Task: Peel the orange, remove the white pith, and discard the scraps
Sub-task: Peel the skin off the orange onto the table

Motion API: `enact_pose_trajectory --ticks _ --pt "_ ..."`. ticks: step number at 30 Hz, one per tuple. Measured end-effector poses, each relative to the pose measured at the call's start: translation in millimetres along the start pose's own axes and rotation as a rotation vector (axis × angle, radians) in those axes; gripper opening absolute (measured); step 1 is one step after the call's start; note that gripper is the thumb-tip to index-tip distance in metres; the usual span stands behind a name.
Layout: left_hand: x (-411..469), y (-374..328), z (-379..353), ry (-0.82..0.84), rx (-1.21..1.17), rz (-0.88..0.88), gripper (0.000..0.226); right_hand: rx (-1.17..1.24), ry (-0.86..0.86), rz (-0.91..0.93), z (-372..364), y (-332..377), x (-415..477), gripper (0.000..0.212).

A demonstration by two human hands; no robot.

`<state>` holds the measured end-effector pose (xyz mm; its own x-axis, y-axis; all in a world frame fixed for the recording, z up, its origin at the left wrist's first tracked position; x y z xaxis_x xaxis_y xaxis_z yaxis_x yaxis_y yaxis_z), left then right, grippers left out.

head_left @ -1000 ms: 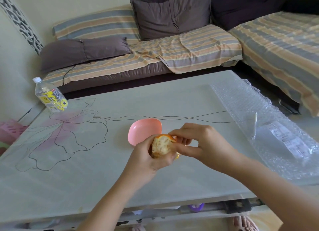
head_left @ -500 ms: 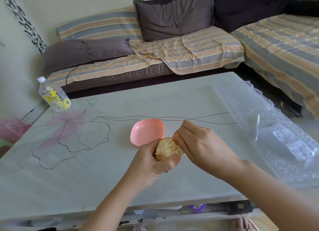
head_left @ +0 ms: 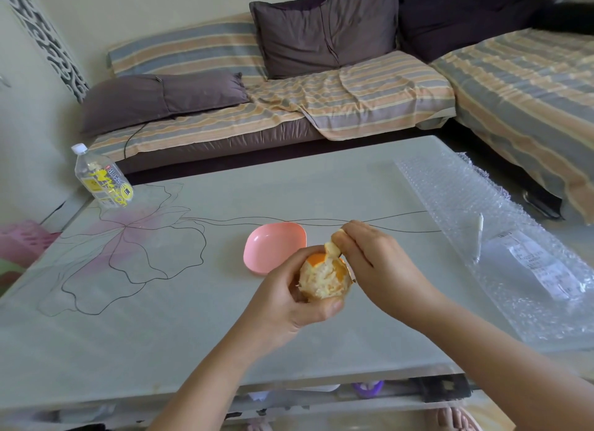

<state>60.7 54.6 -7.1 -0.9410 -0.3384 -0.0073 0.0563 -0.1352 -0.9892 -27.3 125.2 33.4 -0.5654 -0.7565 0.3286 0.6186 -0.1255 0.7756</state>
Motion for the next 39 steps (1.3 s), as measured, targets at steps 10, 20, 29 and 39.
enact_pose_trajectory --ticks 10,20,29,39 --pt "-1 7 5 -0.068 -0.350 0.115 0.045 0.109 -0.099 -0.046 8 -2 -3 0.035" --pt "-4 0 12 -0.079 -0.276 0.011 0.057 1.010 -0.045 -0.570 -30 -59 2 0.033" --pt "-19 29 43 -0.231 -0.151 0.145 0.067 -0.095 0.254 -0.504 -41 -116 10 0.027" --pt "-20 35 58 -0.294 0.177 0.165 0.046 0.031 0.309 -0.007 -45 -21 14 0.045"
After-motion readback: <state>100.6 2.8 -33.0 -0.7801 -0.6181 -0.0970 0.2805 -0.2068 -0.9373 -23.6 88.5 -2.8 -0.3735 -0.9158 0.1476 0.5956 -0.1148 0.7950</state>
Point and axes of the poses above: each hand's wrist, its own x-axis towards the middle knuckle, its own z-axis out of the back of the hand, y = z × x, the point moved 9 cm from there along x, towards the middle knuckle, and after that the axes turned 1 degree about x, right-handed, at the moved point
